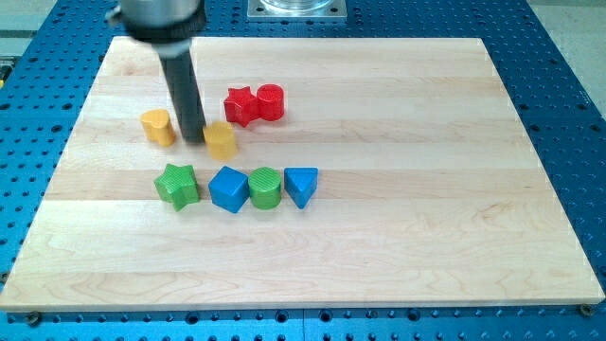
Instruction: Push the yellow hexagon into the green circle
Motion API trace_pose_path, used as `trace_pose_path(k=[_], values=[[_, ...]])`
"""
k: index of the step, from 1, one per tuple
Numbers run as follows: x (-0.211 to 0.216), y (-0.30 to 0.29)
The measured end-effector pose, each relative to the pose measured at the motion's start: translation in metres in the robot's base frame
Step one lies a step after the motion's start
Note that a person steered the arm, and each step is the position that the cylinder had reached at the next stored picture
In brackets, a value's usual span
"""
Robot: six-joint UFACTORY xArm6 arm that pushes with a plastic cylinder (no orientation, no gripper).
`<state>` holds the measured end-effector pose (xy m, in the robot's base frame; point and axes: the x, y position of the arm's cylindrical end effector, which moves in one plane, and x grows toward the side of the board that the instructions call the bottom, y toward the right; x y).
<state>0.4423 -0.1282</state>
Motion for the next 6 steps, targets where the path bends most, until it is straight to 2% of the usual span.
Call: trace_pose_path(k=[1, 2, 4, 6], values=[[0.013, 0.031], [0.013, 0.022], [-0.052, 0.021], [-0.016, 0.075]])
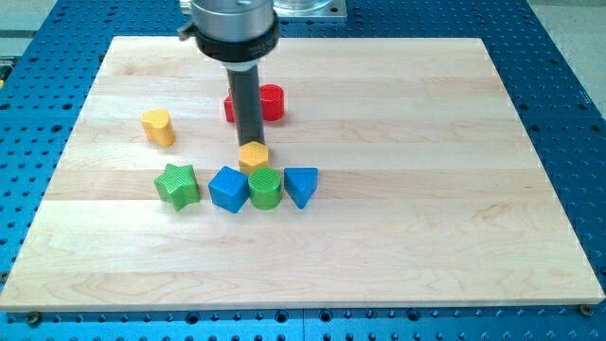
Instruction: Push the yellow hexagon into the green circle
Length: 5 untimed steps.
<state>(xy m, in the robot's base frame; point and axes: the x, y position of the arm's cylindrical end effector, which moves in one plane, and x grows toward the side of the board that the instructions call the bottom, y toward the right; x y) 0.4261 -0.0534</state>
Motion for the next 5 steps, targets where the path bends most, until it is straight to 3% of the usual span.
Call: trace_pose_path(k=[2, 5], values=[[0.009, 0.040], [0.006, 0.005]])
